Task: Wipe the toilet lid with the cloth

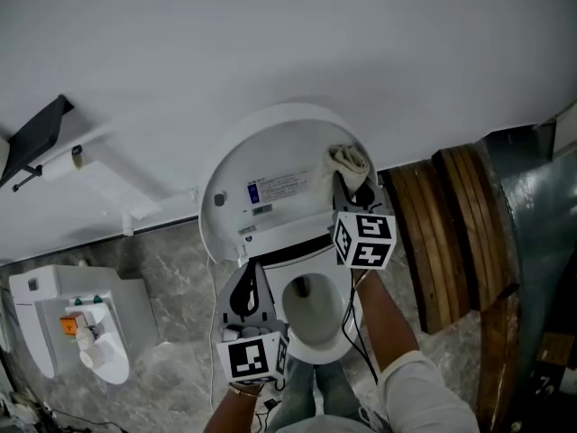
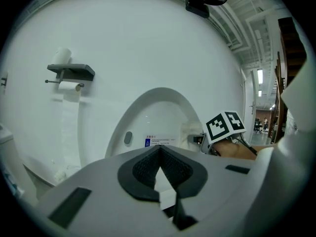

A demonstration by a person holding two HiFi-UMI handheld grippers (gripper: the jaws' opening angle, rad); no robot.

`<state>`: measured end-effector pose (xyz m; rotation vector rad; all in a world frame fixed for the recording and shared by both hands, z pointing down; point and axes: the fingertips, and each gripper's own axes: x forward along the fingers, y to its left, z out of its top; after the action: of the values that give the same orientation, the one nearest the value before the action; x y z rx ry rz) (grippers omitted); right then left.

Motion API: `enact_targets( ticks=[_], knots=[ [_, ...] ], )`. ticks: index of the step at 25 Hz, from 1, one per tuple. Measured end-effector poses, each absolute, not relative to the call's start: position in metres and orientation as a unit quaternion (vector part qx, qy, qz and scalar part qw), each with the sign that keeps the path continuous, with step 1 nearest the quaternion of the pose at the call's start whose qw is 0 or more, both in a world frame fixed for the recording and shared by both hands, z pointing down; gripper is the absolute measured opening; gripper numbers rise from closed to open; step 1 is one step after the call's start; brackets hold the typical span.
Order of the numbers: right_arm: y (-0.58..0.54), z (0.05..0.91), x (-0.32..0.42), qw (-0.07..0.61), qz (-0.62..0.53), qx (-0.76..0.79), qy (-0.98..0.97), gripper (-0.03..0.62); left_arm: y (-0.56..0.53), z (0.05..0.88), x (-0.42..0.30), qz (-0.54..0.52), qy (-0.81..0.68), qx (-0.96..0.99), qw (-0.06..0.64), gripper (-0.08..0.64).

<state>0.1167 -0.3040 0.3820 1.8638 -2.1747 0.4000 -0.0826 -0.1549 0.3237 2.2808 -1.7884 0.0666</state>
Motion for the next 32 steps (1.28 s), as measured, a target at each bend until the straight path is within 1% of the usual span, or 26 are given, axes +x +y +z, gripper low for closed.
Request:
enact_targets(
  ticks=[6, 9, 14, 18, 22, 26, 32],
  knots=[
    [-0.301, 0.383, 0.118, 0.136, 0.131, 0.644, -0.741, 0.103, -0.154, 0.322, -0.085, 0.022, -0.621, 0.773, 0.125, 0.008],
    [-0.296, 0.377, 0.096, 0.125, 0.125, 0.623, -0.762, 0.103, -0.153, 0.318, -0.093, 0.019, -0.627, 0.770, 0.119, 0.008],
    [-0.261, 0.382, -0.014, 0.100, 0.116, 0.519, -0.841, 0.103, -0.144, 0.318, -0.121, 0.023, -0.650, 0.749, 0.122, 0.009],
    [-0.229, 0.402, -0.106, 0.095, 0.119, 0.417, -0.896, 0.103, -0.136, 0.327, -0.153, 0.028, -0.673, 0.728, 0.127, 0.008],
    [-0.219, 0.421, -0.155, 0.116, 0.124, 0.385, -0.907, 0.103, -0.125, 0.341, -0.182, 0.032, -0.691, 0.708, 0.140, 0.009],
    [-0.234, 0.438, -0.157, 0.130, 0.124, 0.410, -0.894, 0.103, -0.120, 0.351, -0.198, 0.034, -0.701, 0.697, 0.146, 0.008],
    [-0.254, 0.445, -0.114, 0.128, 0.117, 0.457, -0.873, 0.103, -0.130, 0.358, -0.200, 0.032, -0.701, 0.697, 0.149, 0.008]
  ],
)
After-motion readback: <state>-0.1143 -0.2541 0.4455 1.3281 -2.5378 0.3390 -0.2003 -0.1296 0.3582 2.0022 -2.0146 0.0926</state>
